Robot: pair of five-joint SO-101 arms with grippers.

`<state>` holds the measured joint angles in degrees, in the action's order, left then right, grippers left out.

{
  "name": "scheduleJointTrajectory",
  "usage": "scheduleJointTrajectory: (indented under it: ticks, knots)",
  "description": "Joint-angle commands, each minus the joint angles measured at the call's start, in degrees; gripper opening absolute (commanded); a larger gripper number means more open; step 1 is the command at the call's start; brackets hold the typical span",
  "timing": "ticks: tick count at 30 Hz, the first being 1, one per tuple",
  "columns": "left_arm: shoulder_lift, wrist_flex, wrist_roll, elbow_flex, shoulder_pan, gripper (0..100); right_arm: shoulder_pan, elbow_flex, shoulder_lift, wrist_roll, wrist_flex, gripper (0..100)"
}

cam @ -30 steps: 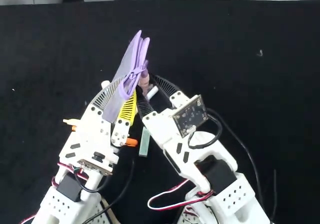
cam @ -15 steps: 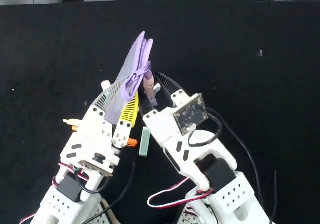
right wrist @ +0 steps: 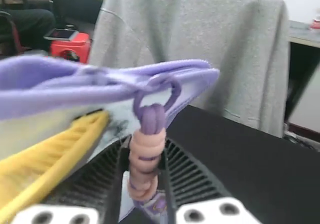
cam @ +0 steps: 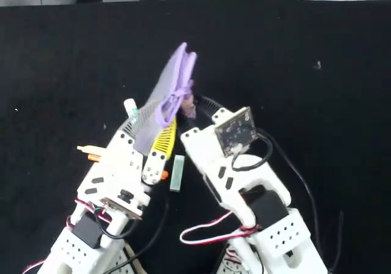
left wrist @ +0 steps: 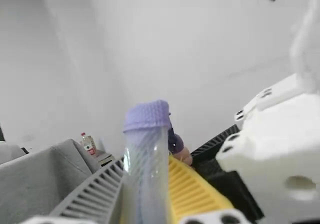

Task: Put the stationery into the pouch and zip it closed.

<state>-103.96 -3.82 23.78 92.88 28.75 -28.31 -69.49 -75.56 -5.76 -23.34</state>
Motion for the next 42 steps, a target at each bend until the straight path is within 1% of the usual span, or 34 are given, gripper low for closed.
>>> scheduleJointTrajectory:
  ticks: [1, 4, 9, 12, 14, 19, 25, 29, 33, 39, 42]
  knots:
    - [-0.6, -1.0, 0.0, -3.3, 1.3, 3, 8.0, 7.0, -0.3, -2.6, -0.8, 1.1]
    - [-0.6, -1.0, 0.0, -2.9, 1.3, 3, 10.9, 12.9, 0.0, -5.8, -4.3, 1.1]
    - [-0.6, -1.0, 0.0, -2.3, 1.3, 3, 11.8, 22.8, 0.5, -11.7, -7.9, 1.1]
    - [-0.6, -1.0, 0.0, -2.4, 1.3, 3, 12.1, 28.1, 4.6, -16.1, -10.4, 1.1]
    - [-0.6, -1.0, 0.0, -2.4, 1.3, 3, 14.5, 31.5, 9.1, -17.6, -11.2, 1.1]
    - [-0.7, -1.0, 0.0, -2.4, 1.3, 3, 22.1, 40.8, 23.0, -17.9, -10.9, 1.1]
    - [-0.7, -1.0, 0.0, -2.4, 1.3, 3, 28.9, 50.7, 36.0, -18.1, -10.9, 1.1]
    - [-0.7, -1.0, -0.3, -2.4, -1.1, 3, 32.9, 54.8, 42.0, -18.4, -10.9, 1.1]
    - [-0.7, -1.1, -0.4, -2.4, -1.7, 3, 34.0, 56.5, 46.6, -21.9, -10.4, 1.1]
    - [-0.7, -1.1, -0.4, -2.4, -1.7, 3, 35.7, 57.5, 51.0, -22.9, -7.3, 1.1]
    - [-0.7, -1.0, -0.4, -2.4, -1.7, 3, 38.6, 59.0, 53.8, -22.9, -5.5, 1.1]
